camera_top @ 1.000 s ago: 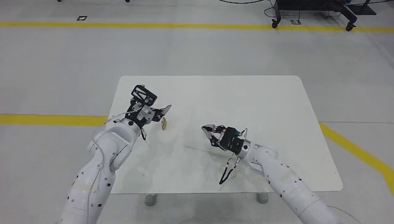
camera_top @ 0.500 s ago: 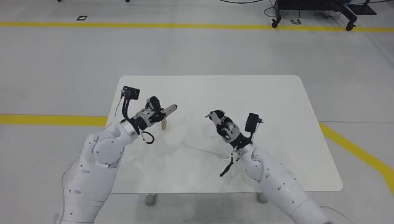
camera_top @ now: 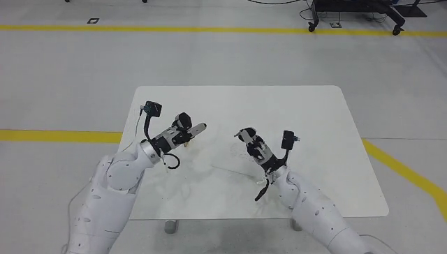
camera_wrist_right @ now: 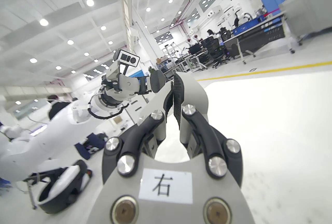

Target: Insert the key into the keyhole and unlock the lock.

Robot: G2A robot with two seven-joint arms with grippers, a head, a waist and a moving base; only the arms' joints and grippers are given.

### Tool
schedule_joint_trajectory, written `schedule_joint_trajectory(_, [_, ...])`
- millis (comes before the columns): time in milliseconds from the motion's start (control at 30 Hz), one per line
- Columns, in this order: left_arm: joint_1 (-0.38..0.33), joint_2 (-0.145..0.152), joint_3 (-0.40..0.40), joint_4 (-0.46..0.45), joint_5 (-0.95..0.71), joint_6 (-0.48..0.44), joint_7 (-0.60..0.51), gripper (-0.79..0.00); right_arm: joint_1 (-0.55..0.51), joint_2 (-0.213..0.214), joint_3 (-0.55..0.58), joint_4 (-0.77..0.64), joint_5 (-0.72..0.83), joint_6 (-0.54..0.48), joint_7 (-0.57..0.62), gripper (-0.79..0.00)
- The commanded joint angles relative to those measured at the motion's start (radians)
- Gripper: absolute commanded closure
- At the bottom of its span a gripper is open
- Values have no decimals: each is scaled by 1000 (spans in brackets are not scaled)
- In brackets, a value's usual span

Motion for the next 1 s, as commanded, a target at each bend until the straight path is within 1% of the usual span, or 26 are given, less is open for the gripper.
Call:
schedule_joint_trajectory(0, [-2, 2, 7, 7, -70, -13, -47, -785, 22, -17, -38, 57, 236, -89, 107, 0])
schedule_joint_trajectory(100, [-20, 7, 11, 26, -118, -25, -117, -785, 59, -42, -98, 93, 447, -91, 261, 0])
schedule_joint_trajectory(133, [-28, 8, 16, 33, -120, -28, -139, -776, 68, -49, -116, 95, 515, -91, 315, 0])
schedule_joint_trajectory(200, [-44, 10, 24, 45, -107, -34, -165, -785, 89, -60, -141, 102, 636, -91, 422, 0])
schedule_joint_trajectory(333, [-62, 10, 50, 60, -96, -37, -175, -779, 126, -75, -161, 122, 788, -91, 588, 0])
schedule_joint_trajectory(367, [-65, 10, 56, 63, -95, -37, -178, -748, 133, -78, -161, 128, 808, -91, 614, 0])
schedule_joint_trajectory(500, [-78, 12, 79, 73, -95, -37, -209, -671, 151, -91, -154, 139, 852, -91, 678, 0])
schedule_joint_trajectory(567, [-84, 14, 85, 77, -94, -30, -223, -579, 151, -95, -144, 136, 855, -91, 695, 0])
schedule_joint_trajectory(600, [-86, 14, 88, 80, -95, -27, -225, -545, 150, -96, -138, 135, 855, -91, 700, 0])
schedule_joint_trajectory(700, [-91, 15, 98, 85, -114, -22, -234, -400, 142, -100, -118, 130, 845, -91, 710, 0])
schedule_joint_trajectory(767, [-95, 16, 103, 91, -145, -16, -247, -385, 135, -103, -108, 126, 831, -91, 717, 0])
schedule_joint_trajectory(900, [-107, 20, 108, 100, -178, 1, -284, -385, 124, -110, -91, 122, 810, -91, 720, 0])
schedule_joint_trajectory(967, [-110, 21, 110, 105, -181, 6, -291, -360, 122, -114, -85, 118, 796, -91, 728, 0])
